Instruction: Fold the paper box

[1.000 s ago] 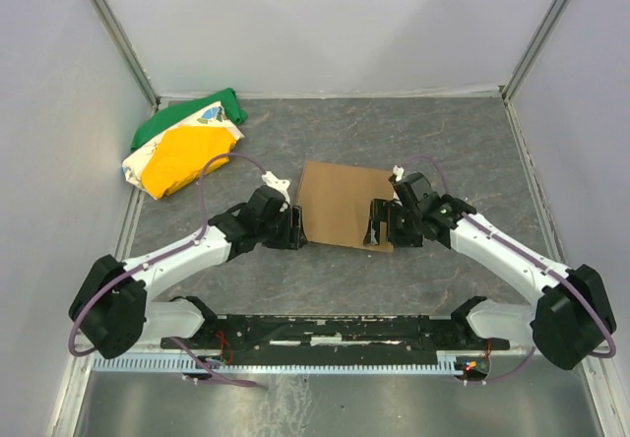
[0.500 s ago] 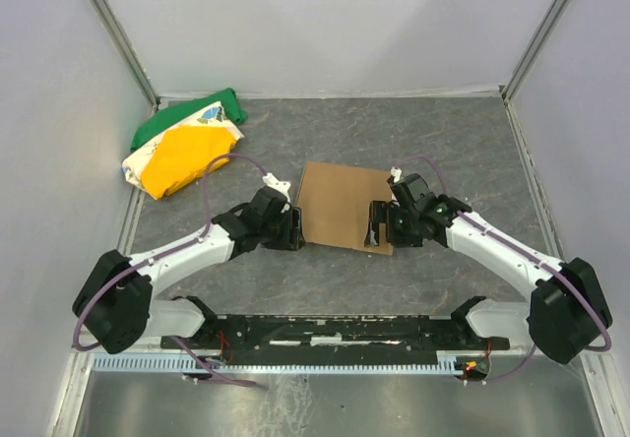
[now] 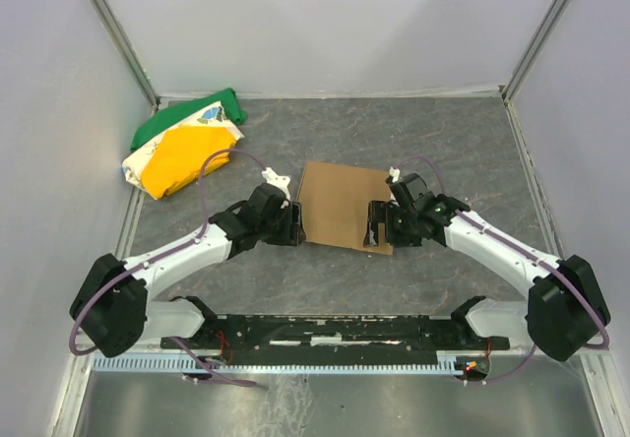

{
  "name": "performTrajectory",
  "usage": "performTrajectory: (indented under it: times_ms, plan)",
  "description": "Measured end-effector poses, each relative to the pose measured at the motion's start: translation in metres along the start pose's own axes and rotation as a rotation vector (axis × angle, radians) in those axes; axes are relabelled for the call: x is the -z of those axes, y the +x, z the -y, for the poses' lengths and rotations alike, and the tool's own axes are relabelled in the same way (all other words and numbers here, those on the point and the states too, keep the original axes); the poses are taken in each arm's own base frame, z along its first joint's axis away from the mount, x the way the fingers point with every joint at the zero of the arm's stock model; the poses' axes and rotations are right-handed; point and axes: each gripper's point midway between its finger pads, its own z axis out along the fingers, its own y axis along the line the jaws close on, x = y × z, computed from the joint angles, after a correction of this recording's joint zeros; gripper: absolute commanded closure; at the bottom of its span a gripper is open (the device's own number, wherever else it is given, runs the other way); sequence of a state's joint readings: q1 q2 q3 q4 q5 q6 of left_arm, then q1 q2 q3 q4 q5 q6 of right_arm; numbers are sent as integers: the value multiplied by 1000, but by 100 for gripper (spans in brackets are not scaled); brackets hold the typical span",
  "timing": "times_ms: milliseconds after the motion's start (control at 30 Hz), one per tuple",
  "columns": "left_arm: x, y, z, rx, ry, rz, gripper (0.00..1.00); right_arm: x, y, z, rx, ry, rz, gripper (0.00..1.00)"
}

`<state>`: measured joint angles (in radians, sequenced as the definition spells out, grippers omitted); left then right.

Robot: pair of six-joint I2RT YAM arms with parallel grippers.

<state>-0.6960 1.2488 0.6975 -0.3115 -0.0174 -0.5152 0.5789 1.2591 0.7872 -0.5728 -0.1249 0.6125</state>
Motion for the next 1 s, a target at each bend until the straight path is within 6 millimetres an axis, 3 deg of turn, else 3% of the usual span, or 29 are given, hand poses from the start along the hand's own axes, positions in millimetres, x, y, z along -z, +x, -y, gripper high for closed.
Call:
performTrajectory:
  times_ms: [167,500,1000]
  plan:
    - [-3,-10,8,-8,27,23,37,-1,-1,-4,1,-18,-1,9]
    - [-11,-5,8,-9,30,-5,37,-1,0,-4,1,-18,-3,9]
    - [14,-28,26,-8,87,46,38,6,3,-2,0,-14,-8,9]
